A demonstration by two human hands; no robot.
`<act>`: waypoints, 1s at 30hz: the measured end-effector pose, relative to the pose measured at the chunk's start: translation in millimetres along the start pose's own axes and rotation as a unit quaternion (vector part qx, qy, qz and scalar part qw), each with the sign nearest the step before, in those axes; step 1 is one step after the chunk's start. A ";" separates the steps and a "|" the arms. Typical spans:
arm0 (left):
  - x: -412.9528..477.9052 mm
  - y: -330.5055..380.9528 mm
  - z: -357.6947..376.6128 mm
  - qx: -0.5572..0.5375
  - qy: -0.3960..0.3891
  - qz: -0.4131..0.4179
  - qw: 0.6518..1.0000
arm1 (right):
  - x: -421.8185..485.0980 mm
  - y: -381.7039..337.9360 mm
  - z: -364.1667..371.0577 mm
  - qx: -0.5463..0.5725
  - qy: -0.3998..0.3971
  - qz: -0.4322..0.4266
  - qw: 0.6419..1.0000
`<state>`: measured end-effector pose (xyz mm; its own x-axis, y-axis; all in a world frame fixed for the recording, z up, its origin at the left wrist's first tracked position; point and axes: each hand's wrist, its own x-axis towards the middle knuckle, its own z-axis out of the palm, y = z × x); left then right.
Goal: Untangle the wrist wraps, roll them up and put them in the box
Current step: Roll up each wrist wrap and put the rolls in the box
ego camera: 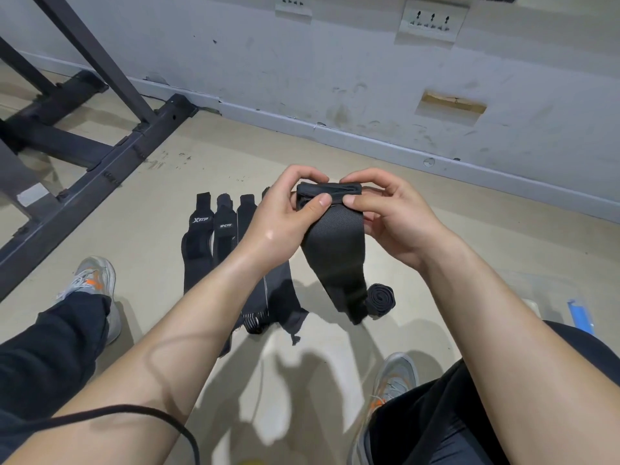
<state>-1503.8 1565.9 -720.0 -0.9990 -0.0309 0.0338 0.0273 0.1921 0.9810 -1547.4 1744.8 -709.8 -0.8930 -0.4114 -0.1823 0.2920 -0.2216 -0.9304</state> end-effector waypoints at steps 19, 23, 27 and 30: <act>3.2 -6.3 5.4 -0.342 -0.102 -0.126 0.926 | 4.2 -3.0 -4.2 -0.005 -0.032 0.028 0.999; 4.0 -10.5 5.3 -0.321 -0.080 -0.125 0.935 | 4.5 -0.3 -4.9 -0.035 -0.014 0.030 0.999; 5.6 -10.2 4.8 -0.287 -0.072 -0.124 0.947 | 5.2 3.3 -2.6 -0.025 0.036 0.009 0.999; 5.2 -9.3 7.4 -0.290 -0.076 -0.124 0.946 | 8.1 5.9 -2.3 -0.051 0.069 -0.010 0.996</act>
<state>-1509.5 1571.2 -730.3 -0.9701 0.1447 -0.1950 -0.2361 -0.3754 0.8963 -1553.6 1742.2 -717.5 -0.9393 -0.2798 -0.1986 0.2431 -0.1345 -0.9606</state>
